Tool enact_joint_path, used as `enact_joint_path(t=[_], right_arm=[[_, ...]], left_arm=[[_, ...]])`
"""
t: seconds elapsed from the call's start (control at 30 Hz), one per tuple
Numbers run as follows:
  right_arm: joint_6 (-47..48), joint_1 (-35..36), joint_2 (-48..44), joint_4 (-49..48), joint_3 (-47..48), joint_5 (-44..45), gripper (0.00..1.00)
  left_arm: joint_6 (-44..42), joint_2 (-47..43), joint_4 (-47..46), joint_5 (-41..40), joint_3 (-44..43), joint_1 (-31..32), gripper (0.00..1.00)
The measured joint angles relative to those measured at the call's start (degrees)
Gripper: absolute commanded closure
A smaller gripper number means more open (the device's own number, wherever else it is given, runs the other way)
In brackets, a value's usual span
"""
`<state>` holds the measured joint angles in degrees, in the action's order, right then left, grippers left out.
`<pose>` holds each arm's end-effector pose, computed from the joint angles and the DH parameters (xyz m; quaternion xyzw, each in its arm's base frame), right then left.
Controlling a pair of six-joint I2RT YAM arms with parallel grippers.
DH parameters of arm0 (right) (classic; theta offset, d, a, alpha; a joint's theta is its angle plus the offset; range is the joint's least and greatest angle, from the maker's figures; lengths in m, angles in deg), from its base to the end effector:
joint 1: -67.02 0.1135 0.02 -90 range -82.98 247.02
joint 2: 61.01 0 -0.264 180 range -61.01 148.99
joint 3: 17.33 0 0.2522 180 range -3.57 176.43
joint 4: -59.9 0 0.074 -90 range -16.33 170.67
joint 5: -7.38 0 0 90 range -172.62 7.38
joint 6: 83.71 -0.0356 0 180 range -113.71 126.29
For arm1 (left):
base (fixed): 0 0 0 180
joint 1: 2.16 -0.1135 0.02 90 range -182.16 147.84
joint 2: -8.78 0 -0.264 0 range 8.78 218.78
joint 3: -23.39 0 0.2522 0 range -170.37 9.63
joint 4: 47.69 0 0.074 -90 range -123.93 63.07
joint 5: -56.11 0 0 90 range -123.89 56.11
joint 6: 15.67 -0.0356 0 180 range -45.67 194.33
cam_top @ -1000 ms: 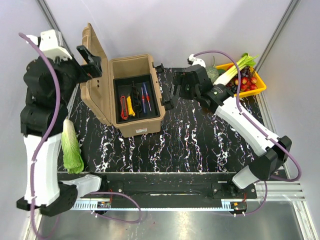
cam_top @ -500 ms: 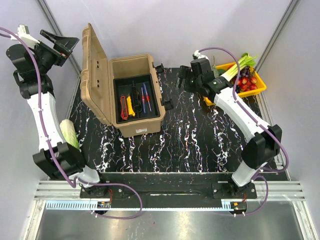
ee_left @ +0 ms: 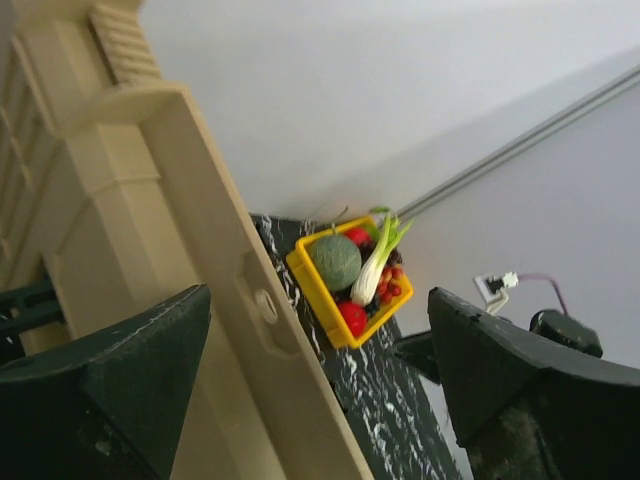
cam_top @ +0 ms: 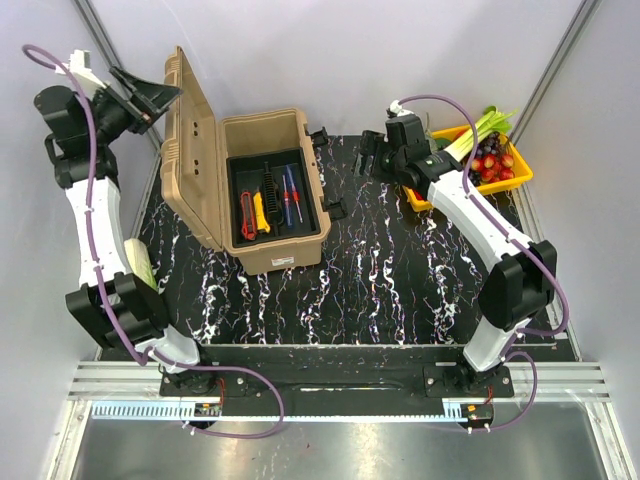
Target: Pack the tool kit
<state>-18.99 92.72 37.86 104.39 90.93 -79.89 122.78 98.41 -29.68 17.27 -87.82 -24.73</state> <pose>0.3604 0.1716 0.3525 0.0077 0.8872 0.1792 0.4251 0.3329 0.1083 0.4763 -0.1026 0.6855 -0.4353 0.5745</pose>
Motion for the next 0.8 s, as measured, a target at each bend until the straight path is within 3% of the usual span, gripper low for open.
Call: enact_joint_path(t=[0.23, 0.6, 0.8], right_arm=[[0.2, -0.11, 0.15, -1.46, -0.24, -4.52, 0.13], [-6.99, -0.13, 2.78, -11.39, 4.94, -24.79, 0.13], [-8.5, -0.09, 2.78, -13.79, 5.14, -27.17, 0.13]], left_arm=[[-10.95, -0.13, 9.99, -5.35, -3.06, 5.31, 0.17], [-17.88, -0.28, 14.86, -13.22, -5.11, 11.89, 0.32], [-21.24, -0.28, 18.84, -17.4, -6.93, 16.61, 0.34]])
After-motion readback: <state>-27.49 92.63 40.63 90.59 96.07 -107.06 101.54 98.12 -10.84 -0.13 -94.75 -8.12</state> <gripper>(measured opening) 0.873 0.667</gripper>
